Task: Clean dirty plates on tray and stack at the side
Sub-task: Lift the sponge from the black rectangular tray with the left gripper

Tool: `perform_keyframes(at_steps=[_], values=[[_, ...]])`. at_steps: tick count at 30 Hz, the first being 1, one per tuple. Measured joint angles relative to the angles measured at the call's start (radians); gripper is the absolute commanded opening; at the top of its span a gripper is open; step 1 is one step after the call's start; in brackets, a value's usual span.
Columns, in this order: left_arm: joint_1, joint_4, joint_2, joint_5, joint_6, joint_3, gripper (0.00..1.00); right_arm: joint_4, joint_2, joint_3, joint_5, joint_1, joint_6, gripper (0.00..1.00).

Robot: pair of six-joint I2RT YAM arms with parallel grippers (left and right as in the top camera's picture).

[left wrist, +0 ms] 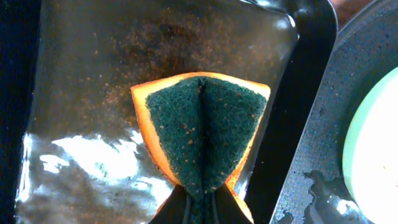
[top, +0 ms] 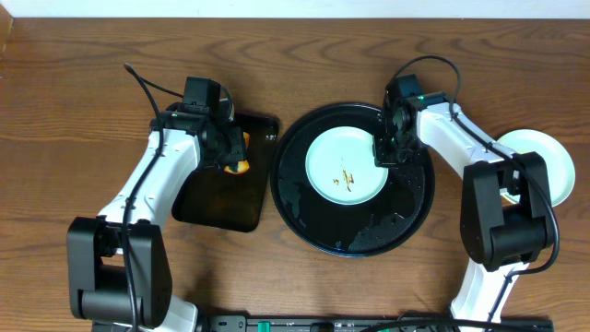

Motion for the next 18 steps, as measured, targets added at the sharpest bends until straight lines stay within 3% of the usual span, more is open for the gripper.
perform_keyframes(at_steps=[8,18], values=[[0.0,0.036,-0.029,0.027,0.092,0.0,0.07,0.0,0.0,0.0,0.0,0.0,0.0,0.01],[0.0,0.139,-0.22,-0.002,0.134,0.0,0.07,0.0,0.0,0.0,0.001,0.0,0.0,0.01]])
